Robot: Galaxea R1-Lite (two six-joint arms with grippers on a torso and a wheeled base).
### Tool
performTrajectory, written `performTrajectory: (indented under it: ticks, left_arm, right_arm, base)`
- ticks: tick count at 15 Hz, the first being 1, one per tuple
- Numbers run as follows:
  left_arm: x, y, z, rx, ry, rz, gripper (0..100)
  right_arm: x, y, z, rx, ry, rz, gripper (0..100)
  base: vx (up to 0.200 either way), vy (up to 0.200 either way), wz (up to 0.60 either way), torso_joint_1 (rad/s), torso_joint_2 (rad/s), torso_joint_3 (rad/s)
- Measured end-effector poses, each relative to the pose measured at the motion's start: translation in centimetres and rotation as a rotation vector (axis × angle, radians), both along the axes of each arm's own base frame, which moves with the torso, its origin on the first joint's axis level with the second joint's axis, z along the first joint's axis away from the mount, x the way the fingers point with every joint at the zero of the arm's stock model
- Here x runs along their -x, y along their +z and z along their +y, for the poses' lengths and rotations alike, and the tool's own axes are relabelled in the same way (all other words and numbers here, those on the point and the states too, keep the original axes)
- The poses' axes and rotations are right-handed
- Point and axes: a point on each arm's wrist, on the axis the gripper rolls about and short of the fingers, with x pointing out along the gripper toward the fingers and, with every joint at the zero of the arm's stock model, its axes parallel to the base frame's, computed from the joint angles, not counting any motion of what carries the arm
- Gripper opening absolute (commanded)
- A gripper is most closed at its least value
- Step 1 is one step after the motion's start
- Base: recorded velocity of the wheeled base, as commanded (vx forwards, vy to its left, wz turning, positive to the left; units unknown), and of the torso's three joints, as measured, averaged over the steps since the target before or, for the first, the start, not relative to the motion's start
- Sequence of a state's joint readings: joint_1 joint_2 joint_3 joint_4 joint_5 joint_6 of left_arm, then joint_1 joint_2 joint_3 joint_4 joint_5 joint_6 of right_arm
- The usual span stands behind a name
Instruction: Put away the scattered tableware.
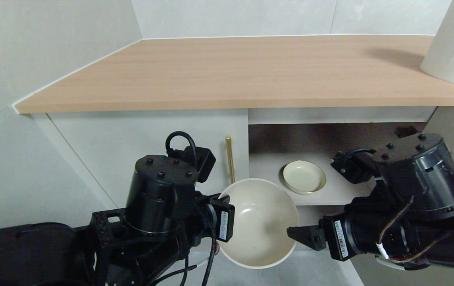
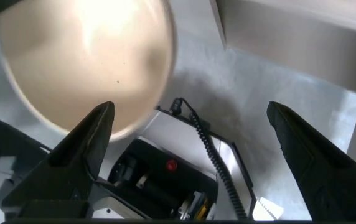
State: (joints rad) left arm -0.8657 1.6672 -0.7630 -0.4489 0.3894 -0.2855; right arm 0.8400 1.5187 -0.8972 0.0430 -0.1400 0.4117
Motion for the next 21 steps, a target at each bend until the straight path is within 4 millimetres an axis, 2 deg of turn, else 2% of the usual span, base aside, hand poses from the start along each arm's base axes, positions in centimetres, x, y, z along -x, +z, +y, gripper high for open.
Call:
performTrajectory:
  ticks: [6,7,18,19,21]
  left_arm:
    - [0.7,-0.4,-1.0,-0.014,-0.015,-0.007,0]
    - [0.7,-0.5,-1.1,-0.019,-0.011,-0.007,0]
    - [0.6,-1.0,-1.3,-0.035,-0.01,0.001,0]
    - [0.6,-1.0,-1.3,-0.036,-0.011,0.002,100]
    - [0.6,-1.0,-1.2,-0.041,0.006,-0.002,100]
  right_arm:
    - [-0.7,-0.8,0.7,0.005,-0.028,0.025,100]
    - [-0.8,-0.8,0.8,-0.007,-0.033,0.011,0]
    - [-1.0,-1.2,0.9,0.002,-0.046,0.013,0]
    - [-0.9,-1.2,1.0,0.002,-0.045,0.013,0]
    - [-1.0,-1.3,0.9,0.007,-0.046,0.015,0]
  base:
    - [0.0,0.0,0.0,0.0,0.0,0.0]
    - [0.0,0.0,0.0,0.0,0.0,0.0]
    - [0.0,0.0,0.0,0.0,0.0,0.0]
    - [0.0,0.0,0.0,0.0,0.0,0.0]
    - [0.0,0.0,0.0,0.0,0.0,0.0]
